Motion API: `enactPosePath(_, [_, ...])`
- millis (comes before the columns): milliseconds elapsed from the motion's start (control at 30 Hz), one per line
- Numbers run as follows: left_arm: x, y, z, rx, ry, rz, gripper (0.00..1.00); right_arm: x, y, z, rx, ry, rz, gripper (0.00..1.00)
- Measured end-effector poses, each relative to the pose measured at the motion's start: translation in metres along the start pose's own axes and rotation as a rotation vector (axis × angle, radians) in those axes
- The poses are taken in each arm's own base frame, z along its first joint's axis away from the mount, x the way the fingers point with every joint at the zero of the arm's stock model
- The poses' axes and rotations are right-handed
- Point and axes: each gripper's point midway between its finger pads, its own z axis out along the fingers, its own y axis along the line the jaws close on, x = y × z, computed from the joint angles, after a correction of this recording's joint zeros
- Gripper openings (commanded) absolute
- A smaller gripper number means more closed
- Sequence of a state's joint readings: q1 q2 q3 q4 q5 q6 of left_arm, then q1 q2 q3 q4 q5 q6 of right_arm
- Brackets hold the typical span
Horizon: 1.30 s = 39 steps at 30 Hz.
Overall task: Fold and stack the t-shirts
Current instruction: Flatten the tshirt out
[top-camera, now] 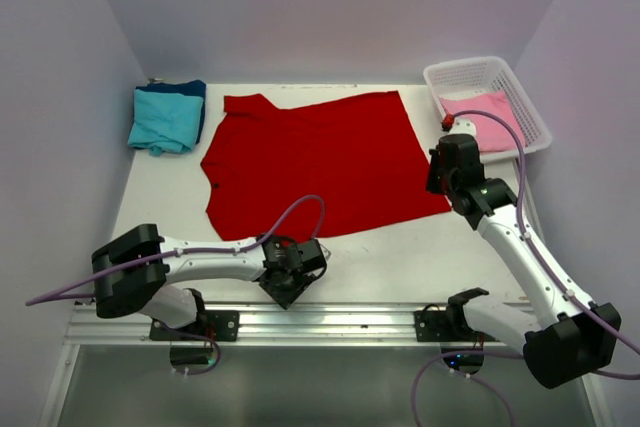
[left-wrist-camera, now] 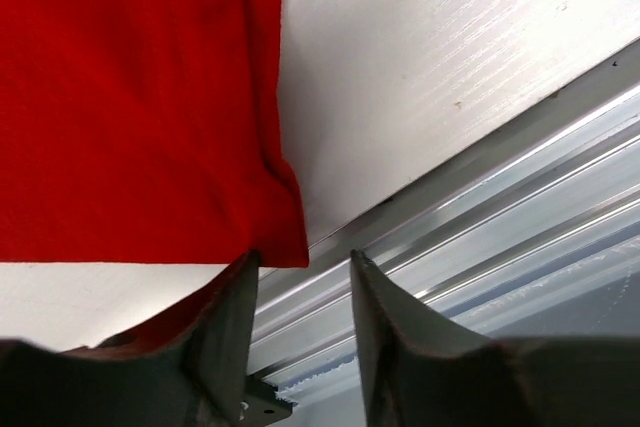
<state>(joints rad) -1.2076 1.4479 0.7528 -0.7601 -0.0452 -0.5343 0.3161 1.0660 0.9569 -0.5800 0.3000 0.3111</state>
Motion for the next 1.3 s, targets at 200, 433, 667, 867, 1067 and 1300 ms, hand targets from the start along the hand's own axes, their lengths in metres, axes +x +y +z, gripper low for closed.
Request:
enactPosePath(200, [0.000,0.005,0.001,-0.029,-0.003,-0.008,0.24,-0.001,-0.001,-0.001,0.007,-0.005,0.001,0.00])
enactPosePath(433, [-0.001,0.010,0.001,-0.060,-0.011,-0.011,0.11,0.001,-0.014,0.001,0.081,-0.002,0.007,0.00])
enactPosePath(667, [0.001,0.015,-0.003,-0.082,-0.010,-0.030,0.00,0.015,-0.037,0.010,0.242,0.046,0.020,0.41])
enactPosePath(867, [-0.016,0.013,-0.034,-0.082,-0.082,-0.065,0.00,0.047,-0.054,0.030,0.378,0.146,0.015,0.74])
enactPosePath(1067, [-0.040,0.011,-0.081,-0.069,-0.212,-0.118,0.00,0.081,-0.067,0.047,0.460,0.225,0.096,0.69])
enactPosePath(1300, [-0.031,0.023,-0.095,-0.111,-0.215,-0.151,0.00,0.111,-0.105,0.061,0.584,0.251,0.355,0.64])
